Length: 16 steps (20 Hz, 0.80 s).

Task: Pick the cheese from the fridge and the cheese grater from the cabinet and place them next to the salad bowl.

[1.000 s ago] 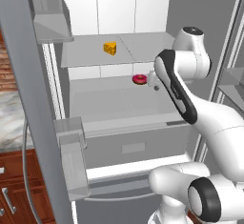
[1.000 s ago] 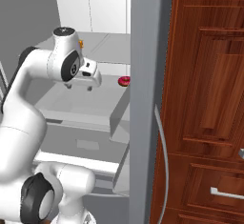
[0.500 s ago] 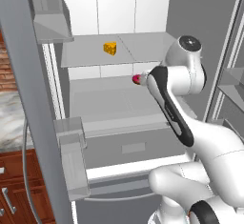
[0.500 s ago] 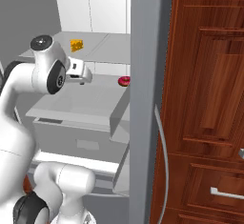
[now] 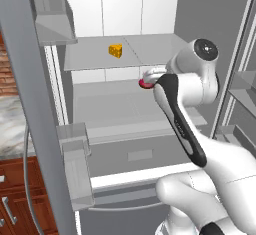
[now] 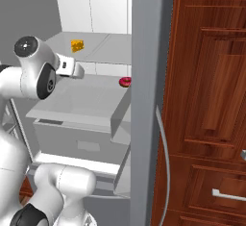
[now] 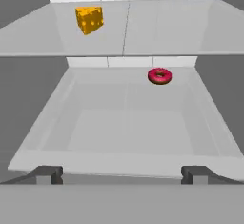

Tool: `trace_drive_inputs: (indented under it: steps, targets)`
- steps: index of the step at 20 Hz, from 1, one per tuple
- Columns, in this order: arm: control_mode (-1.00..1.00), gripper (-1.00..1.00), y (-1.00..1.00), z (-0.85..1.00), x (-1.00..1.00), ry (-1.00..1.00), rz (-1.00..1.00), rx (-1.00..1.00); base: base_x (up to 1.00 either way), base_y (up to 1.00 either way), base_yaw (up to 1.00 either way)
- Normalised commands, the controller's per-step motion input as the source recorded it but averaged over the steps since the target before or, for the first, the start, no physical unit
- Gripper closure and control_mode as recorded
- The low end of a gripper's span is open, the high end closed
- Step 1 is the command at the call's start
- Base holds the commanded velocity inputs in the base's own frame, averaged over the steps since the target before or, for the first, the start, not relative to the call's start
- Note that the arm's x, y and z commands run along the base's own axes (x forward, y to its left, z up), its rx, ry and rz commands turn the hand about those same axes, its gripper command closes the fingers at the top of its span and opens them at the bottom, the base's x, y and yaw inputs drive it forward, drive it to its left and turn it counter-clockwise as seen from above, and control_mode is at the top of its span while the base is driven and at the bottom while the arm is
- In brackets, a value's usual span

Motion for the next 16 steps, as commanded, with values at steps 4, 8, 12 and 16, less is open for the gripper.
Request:
trace_drive_inputs:
  steps: [4, 8, 12, 16]
  targets:
    - [-1.0, -1.0, 0.15, 0.25, 0.0, -0.1, -0.02, 0.16, 0.0, 0.0, 0.0]
    - [-1.0, -1.0, 0.3, 0.21, 0.0, -0.18, 0.0, 0.01, 0.0, 0.0, 0.0]
    - [-1.0, -1.0, 0.39, 0.2, 0.08, -0.13, 0.0, -0.05, 0.0, 0.0, 0.0]
    - [-1.0, -1.0, 0.12, 0.41, 0.19, 0.0, -0.02, 0.0, 0.0, 0.0, 0.0]
